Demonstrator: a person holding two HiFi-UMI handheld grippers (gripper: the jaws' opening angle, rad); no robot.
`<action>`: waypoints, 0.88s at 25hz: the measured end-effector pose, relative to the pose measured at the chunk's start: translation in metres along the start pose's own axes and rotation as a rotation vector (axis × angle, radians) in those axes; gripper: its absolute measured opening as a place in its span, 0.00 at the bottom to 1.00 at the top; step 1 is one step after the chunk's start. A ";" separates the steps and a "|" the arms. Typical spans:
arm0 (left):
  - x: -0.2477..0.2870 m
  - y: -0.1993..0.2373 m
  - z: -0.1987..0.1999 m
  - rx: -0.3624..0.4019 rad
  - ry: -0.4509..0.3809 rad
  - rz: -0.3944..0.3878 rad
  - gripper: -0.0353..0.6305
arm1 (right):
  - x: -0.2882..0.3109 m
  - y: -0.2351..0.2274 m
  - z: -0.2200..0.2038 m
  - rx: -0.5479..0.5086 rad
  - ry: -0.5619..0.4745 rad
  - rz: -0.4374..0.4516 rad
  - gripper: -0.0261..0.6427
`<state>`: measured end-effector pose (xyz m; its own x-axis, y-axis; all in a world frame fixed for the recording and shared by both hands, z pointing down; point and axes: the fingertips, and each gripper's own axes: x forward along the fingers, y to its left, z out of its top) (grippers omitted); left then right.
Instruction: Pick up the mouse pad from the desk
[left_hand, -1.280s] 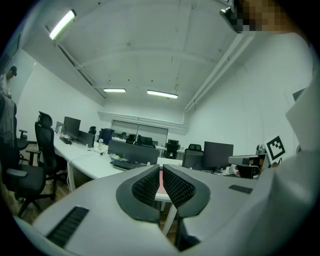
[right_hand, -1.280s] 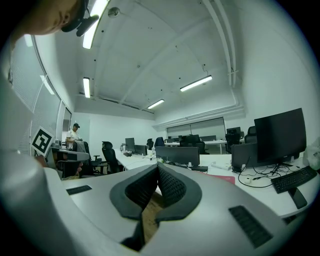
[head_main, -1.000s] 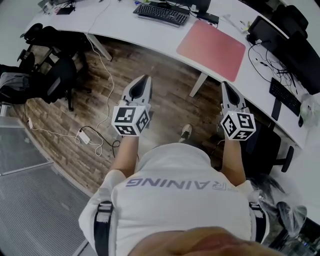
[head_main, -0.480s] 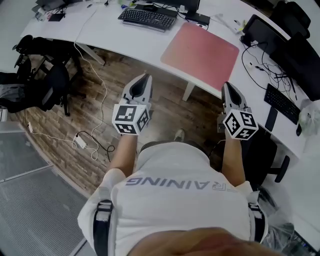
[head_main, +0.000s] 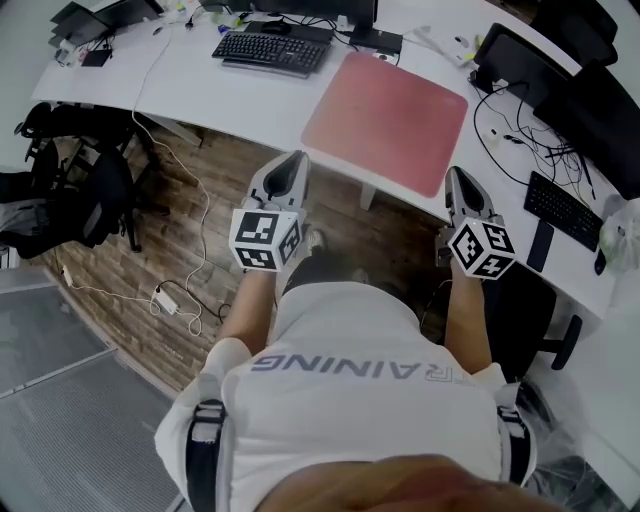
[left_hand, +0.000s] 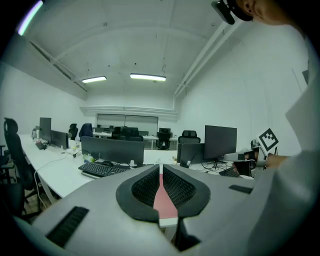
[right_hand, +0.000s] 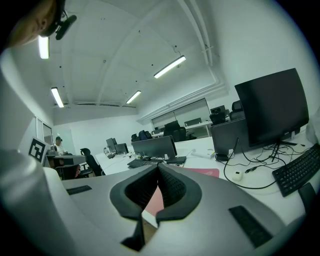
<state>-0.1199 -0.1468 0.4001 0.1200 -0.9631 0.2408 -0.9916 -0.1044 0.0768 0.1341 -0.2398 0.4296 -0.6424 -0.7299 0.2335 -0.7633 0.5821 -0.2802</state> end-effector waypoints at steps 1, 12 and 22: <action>0.009 0.001 0.000 0.008 0.006 -0.013 0.12 | 0.004 -0.003 0.001 -0.006 0.003 -0.008 0.07; 0.131 0.041 0.026 -0.005 0.026 -0.198 0.12 | 0.069 -0.045 0.034 0.028 -0.021 -0.201 0.07; 0.211 0.113 0.000 -0.023 0.125 -0.296 0.12 | 0.136 -0.043 0.029 0.014 -0.029 -0.385 0.07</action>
<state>-0.2063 -0.3620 0.4598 0.4100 -0.8535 0.3217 -0.9113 -0.3689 0.1829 0.0817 -0.3742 0.4468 -0.3070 -0.9041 0.2973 -0.9470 0.2590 -0.1902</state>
